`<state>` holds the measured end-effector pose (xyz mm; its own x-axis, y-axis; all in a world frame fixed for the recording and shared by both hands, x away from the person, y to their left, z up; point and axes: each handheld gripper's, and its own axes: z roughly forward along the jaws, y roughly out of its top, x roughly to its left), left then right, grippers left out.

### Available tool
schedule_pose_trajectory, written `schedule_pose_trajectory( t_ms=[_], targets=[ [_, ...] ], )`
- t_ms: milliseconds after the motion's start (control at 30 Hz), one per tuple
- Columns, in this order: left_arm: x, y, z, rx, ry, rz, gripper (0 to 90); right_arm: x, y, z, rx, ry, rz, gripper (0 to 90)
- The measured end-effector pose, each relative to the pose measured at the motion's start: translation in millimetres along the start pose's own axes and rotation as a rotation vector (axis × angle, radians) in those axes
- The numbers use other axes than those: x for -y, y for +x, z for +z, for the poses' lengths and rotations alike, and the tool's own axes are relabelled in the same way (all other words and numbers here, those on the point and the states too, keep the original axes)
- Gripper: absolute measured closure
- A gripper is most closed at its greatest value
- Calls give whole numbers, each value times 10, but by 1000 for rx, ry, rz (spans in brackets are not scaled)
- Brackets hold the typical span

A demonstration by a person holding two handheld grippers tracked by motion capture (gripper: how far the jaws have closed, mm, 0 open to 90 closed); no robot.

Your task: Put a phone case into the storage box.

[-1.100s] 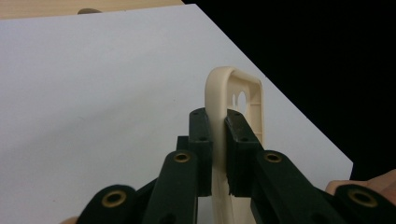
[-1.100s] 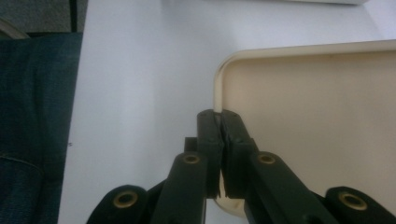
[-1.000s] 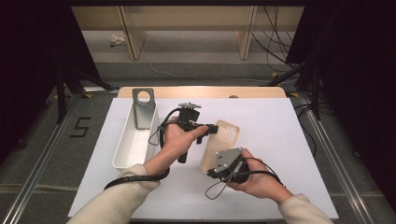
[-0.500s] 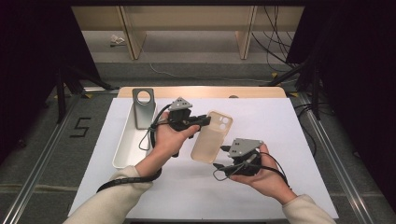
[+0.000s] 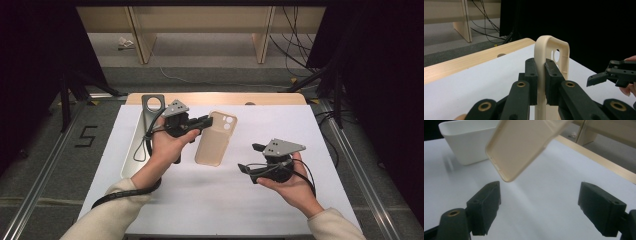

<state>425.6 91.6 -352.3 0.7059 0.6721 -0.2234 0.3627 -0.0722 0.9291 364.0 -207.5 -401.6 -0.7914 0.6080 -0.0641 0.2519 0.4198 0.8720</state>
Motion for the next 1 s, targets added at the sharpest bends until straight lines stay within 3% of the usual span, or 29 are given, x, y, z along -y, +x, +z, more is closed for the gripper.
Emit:
schedule_pose_trajectory(
  t_ms=[367,1000],
  targets=[
    [-72,100,-152,-17,-32,4,822,82,-131,-135,60,-53,73,169],
    [-149,252,-367,-30,-54,8,822,206,-238,-246,136,-68,137,163]
  ],
)
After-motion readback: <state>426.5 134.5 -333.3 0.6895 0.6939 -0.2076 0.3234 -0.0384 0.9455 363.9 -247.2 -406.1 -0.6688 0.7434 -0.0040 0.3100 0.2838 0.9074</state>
